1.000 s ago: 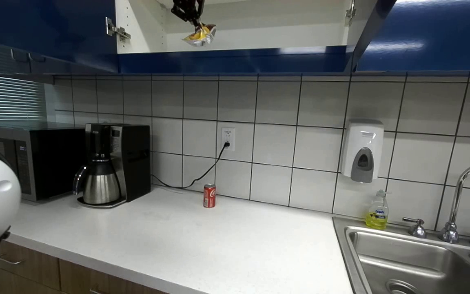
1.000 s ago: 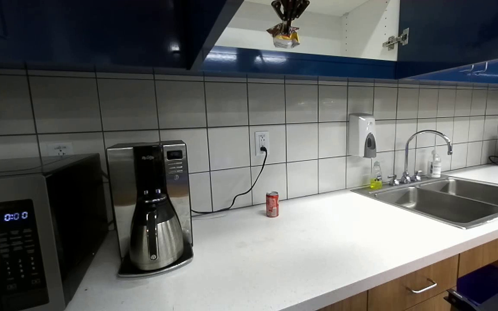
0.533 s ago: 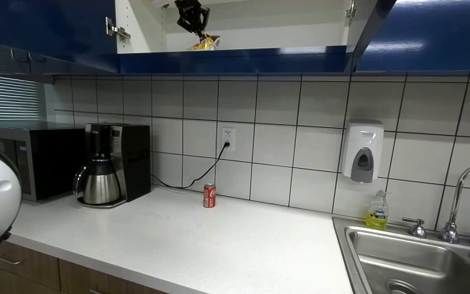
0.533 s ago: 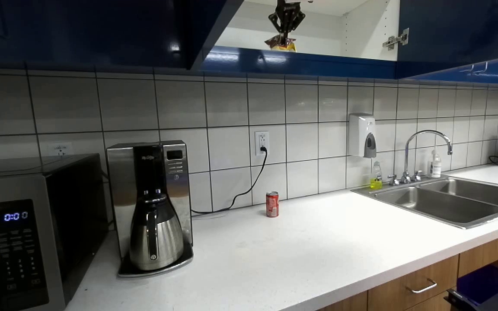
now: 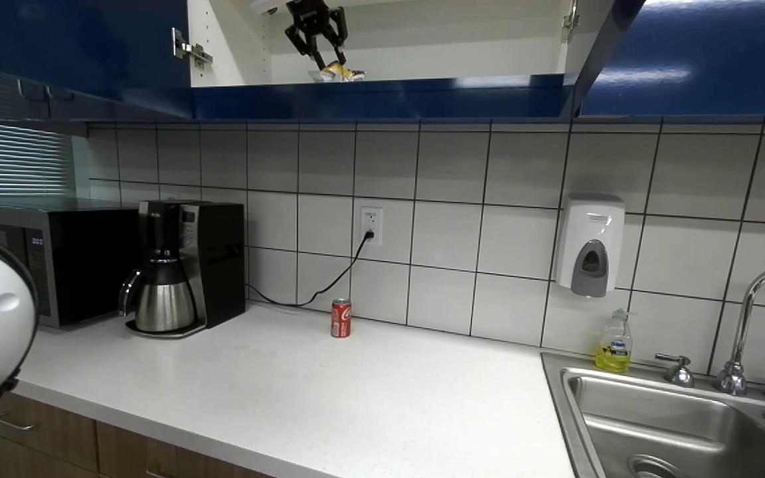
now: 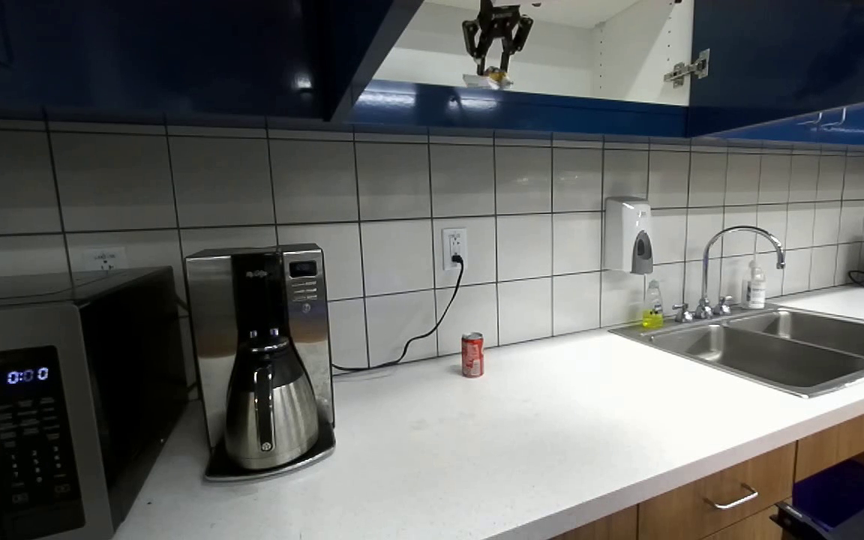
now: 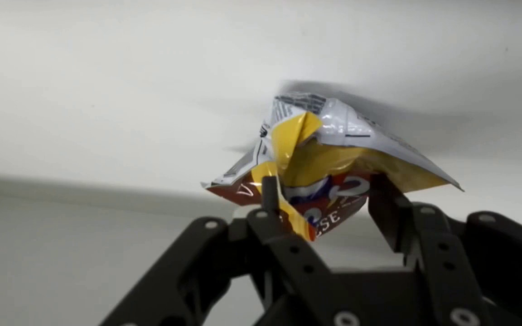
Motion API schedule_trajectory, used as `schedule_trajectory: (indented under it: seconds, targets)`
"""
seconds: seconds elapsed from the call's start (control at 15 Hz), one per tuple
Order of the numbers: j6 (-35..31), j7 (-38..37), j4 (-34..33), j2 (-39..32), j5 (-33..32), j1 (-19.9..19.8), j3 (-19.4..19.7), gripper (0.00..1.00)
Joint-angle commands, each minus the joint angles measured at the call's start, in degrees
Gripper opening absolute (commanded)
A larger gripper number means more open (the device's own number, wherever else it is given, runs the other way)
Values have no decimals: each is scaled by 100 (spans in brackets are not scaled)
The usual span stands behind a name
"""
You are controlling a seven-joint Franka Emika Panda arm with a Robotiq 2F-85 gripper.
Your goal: Put the yellow packet into the cabinet
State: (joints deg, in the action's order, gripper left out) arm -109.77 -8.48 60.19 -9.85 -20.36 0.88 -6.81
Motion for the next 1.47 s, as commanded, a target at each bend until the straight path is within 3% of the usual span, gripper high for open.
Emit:
schedule_trajectory:
  seconds: [0.0, 0.13, 0.8, 1.4]
  targets:
    - [224, -162, -268, -31, -107, 59, 7, 88]
    - [225, -173, -279, 20, -94, 53, 7, 100]
    - [136, -167, 237, 762, 131, -18, -2, 100]
    - [612, -158, 1794, 2296, 588, -29, 90, 100]
